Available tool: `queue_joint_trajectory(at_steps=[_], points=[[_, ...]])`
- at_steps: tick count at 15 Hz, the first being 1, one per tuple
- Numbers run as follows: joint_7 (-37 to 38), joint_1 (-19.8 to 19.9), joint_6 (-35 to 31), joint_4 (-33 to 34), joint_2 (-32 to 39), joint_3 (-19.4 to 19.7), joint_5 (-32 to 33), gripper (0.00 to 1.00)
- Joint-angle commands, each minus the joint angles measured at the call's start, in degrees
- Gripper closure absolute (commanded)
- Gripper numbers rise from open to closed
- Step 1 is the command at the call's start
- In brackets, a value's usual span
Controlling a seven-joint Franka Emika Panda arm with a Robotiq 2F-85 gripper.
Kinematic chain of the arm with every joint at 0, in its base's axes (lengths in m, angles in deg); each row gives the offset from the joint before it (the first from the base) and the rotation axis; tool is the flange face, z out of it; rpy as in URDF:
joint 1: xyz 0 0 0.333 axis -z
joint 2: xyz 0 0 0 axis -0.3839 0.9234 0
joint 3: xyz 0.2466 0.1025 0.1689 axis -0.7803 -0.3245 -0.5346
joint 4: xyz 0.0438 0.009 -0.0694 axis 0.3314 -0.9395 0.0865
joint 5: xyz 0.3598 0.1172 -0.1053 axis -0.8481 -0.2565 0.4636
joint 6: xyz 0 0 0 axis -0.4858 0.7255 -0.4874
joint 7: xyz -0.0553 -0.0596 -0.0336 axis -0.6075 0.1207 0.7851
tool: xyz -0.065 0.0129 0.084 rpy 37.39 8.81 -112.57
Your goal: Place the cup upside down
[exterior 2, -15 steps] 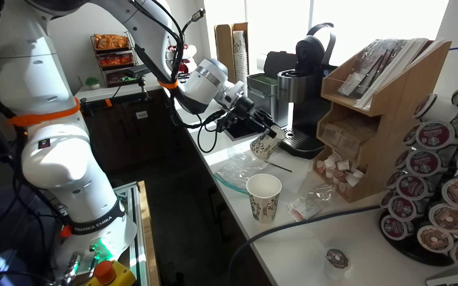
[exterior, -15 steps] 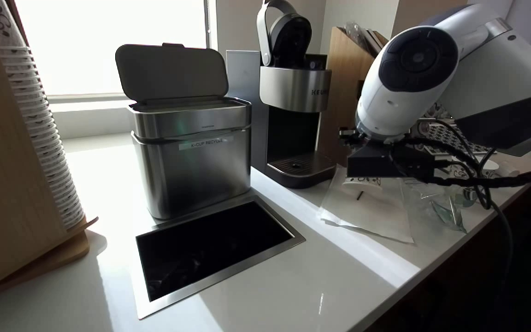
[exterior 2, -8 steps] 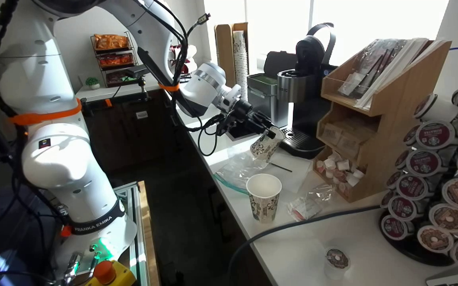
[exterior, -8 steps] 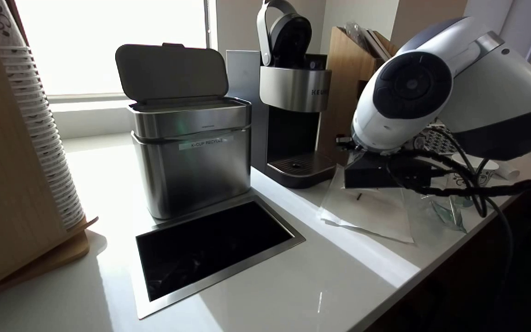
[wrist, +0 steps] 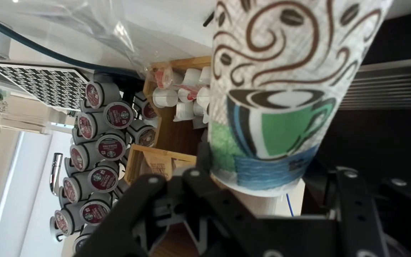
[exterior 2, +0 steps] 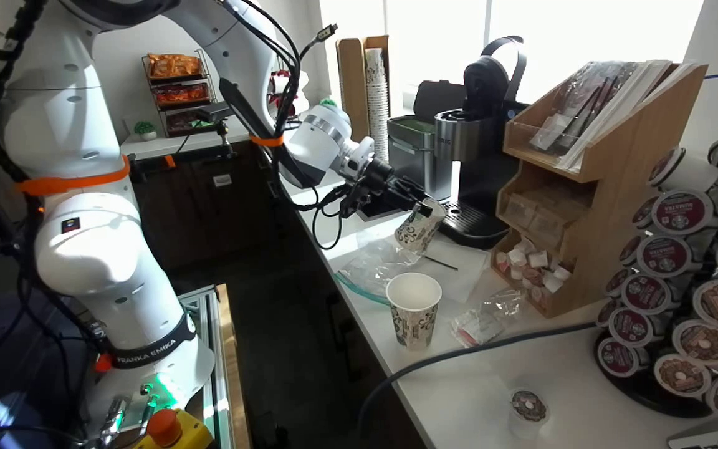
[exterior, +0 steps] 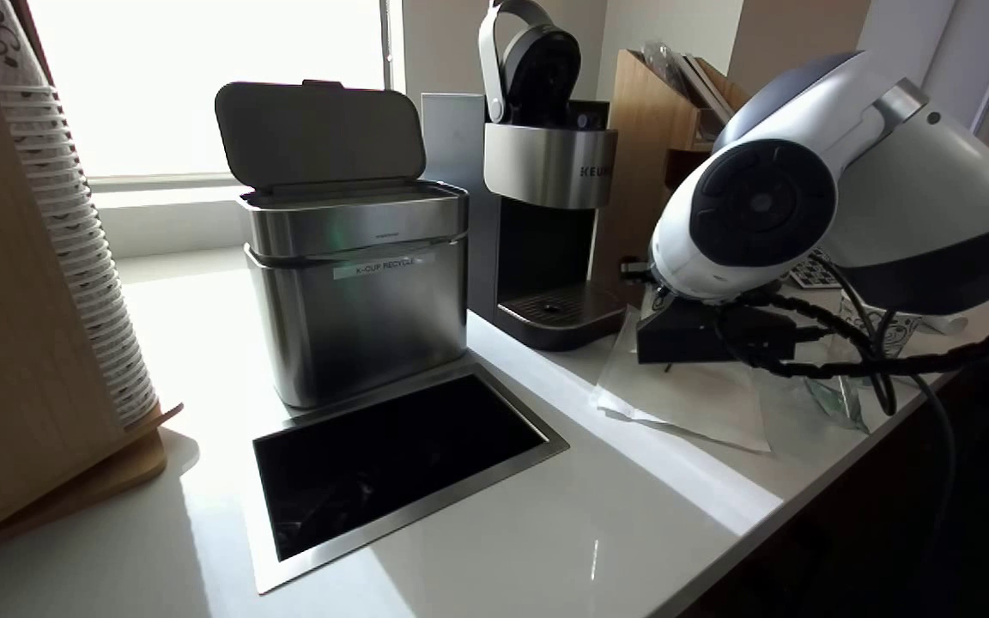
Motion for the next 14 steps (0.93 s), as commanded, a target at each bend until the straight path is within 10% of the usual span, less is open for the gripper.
queue_joint_trajectory(at_steps=[1,9,14], points=[[3.53,-0.62,2.36,-0.79,0.75,-0.66,2.81,0.61],[4.22,-0.8,3.16,-1.12,1.49,-1.15,3.83,0.61],[4.61,-1.01,4.11,-1.27,1.72,-1.38,4.21,0.35]])
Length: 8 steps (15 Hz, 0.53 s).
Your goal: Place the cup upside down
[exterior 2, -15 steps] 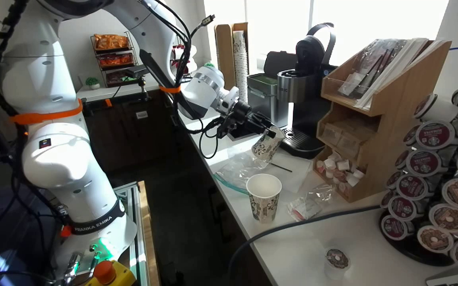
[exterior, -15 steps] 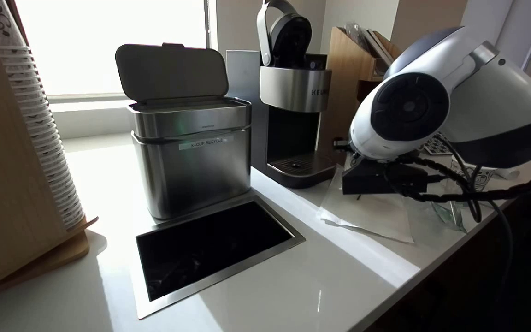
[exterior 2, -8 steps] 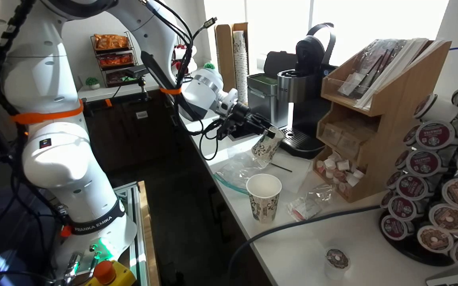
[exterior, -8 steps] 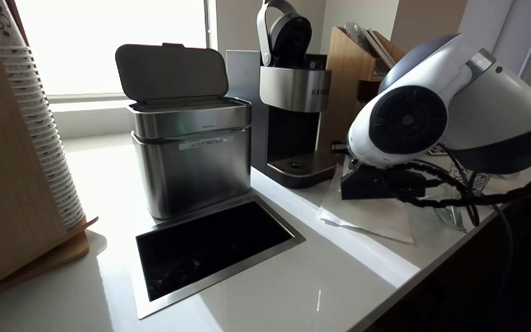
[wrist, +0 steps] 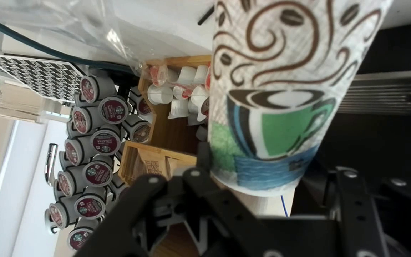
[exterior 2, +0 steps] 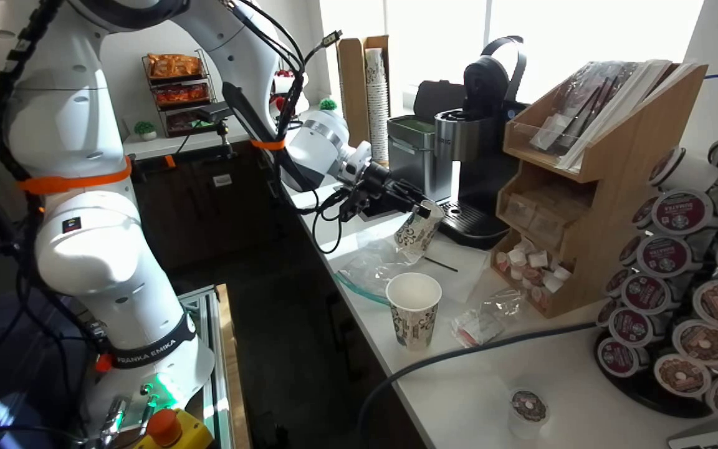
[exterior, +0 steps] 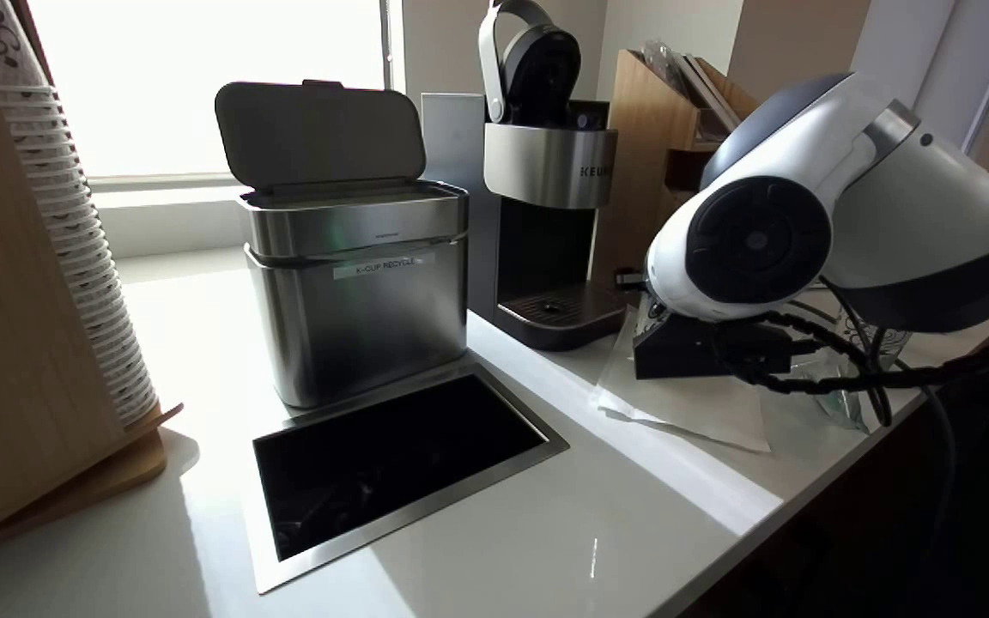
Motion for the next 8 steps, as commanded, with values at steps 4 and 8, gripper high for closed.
queue_joint_trajectory(at_steps=[4,8], points=[[3.05,-0.53,2.09,-1.34,-0.06,-0.73,2.09,0.21],[3.1,-0.62,2.1,-1.56,-0.23,-0.88,2.08,0.13]])
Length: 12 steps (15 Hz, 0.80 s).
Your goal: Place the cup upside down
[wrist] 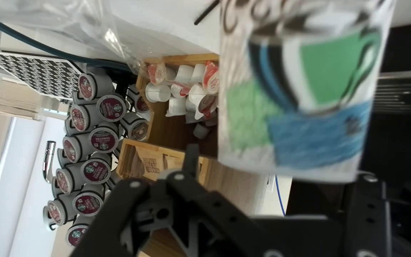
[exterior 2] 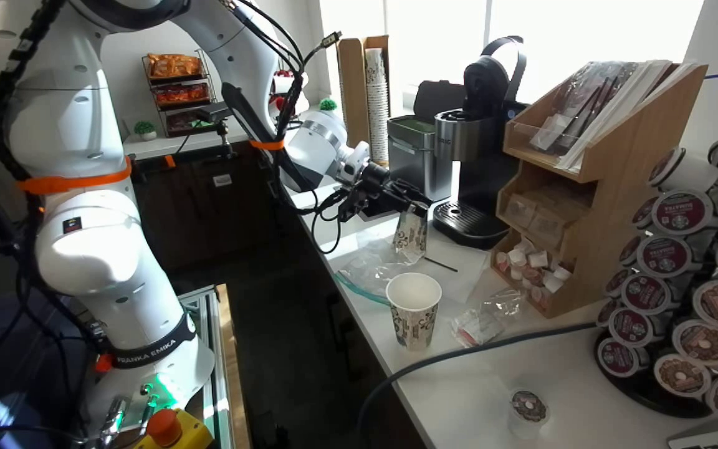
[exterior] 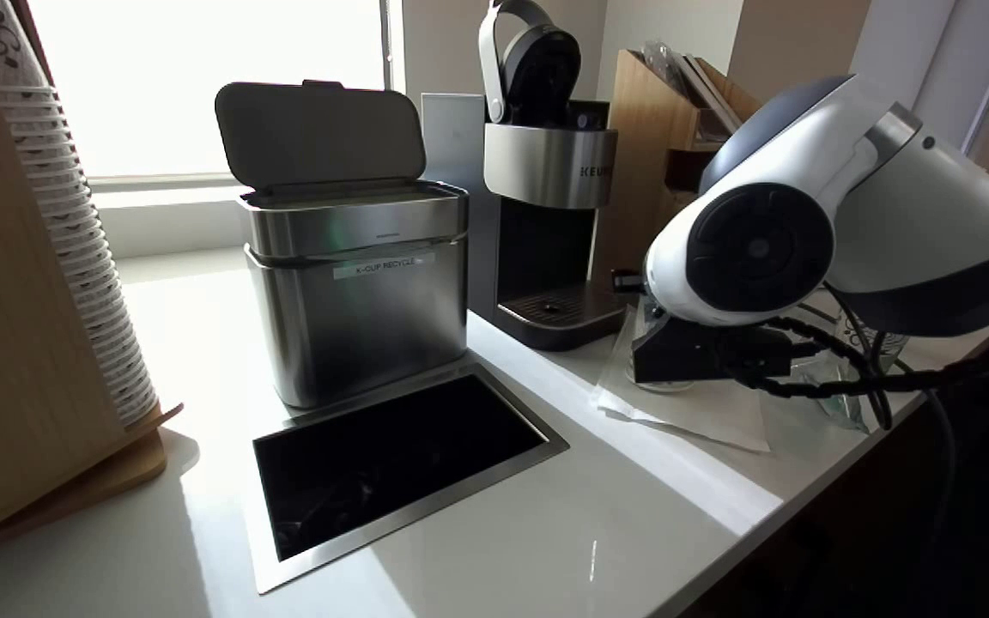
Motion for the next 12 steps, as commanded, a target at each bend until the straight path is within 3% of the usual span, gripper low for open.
queue_joint_trajectory(at_steps=[1,4,12], points=[[2.76,-0.37,1.5,-1.39,-0.32,-0.46,1.73,0.05],[2.69,-0.27,1.27,-1.36,-0.76,-0.51,1.29,0.0],[1.21,0.27,-0.6,-1.15,-3.54,-0.3,-1.47,0.0]])
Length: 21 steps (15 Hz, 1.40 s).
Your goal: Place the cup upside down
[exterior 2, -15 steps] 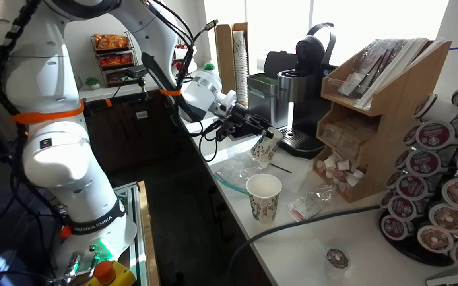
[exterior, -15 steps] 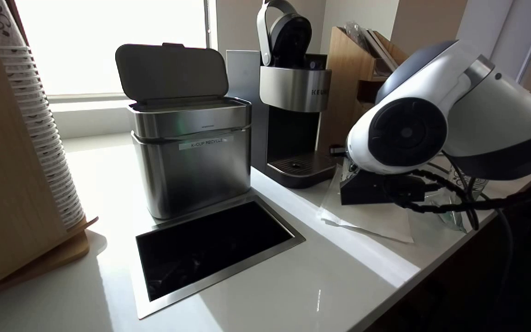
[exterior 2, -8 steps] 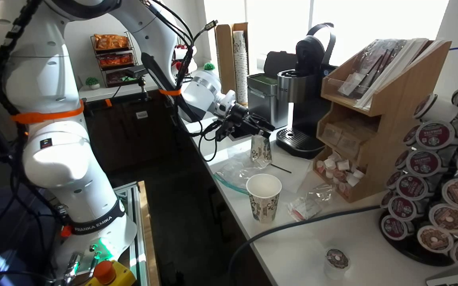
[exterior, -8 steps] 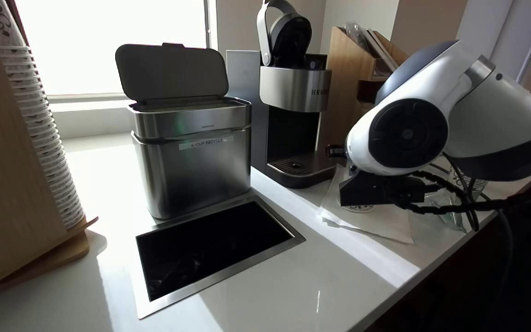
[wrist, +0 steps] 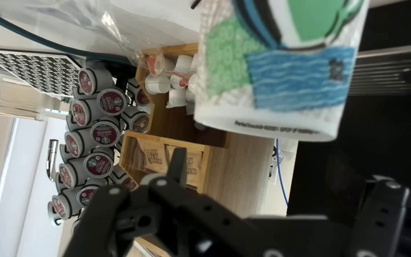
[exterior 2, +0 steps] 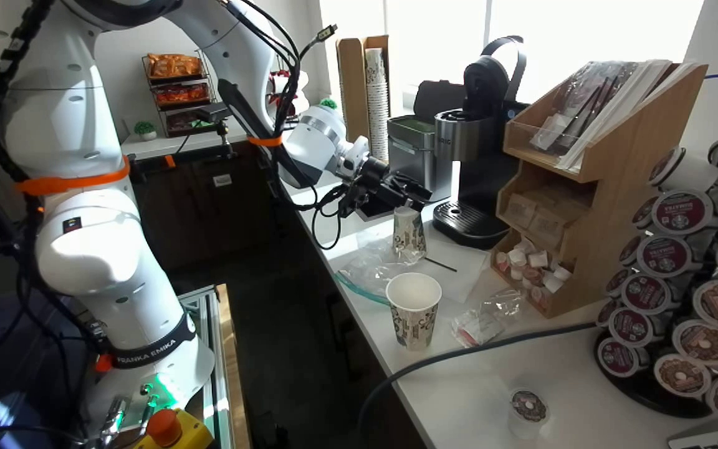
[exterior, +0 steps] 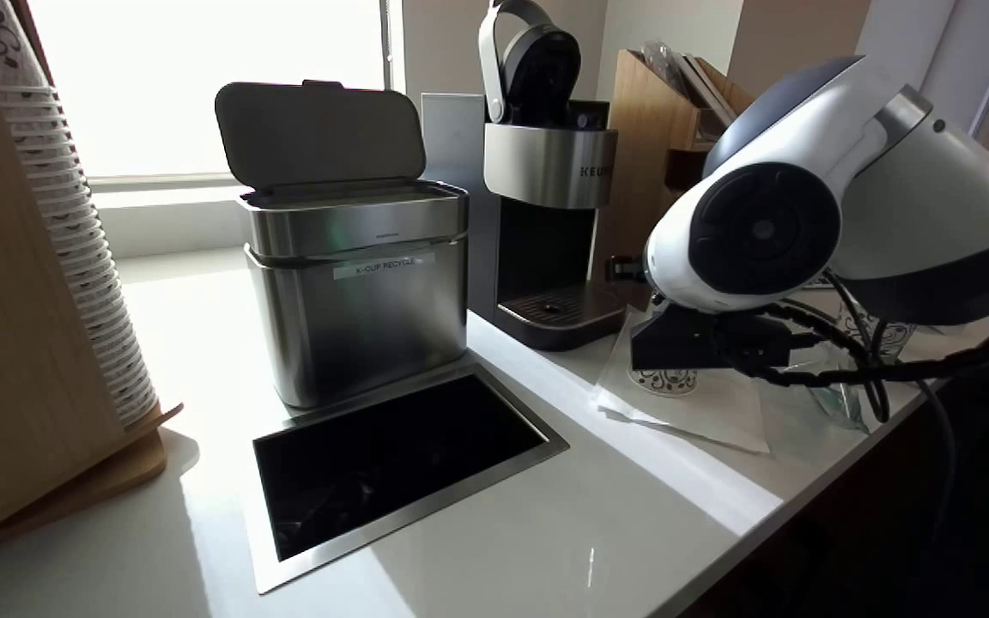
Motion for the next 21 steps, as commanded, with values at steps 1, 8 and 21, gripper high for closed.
queue_joint_trajectory(at_steps=[1,8,21], points=[[-0.11,0.42,-1.61,-1.1,-2.53,-0.07,-2.01,0.0],[-4.72,1.63,-7.19,-0.69,-6.07,1.21,-9.11,0.0],[-40.51,5.28,-25.37,-2.43,-15.07,7.74,-49.41,0.0]])
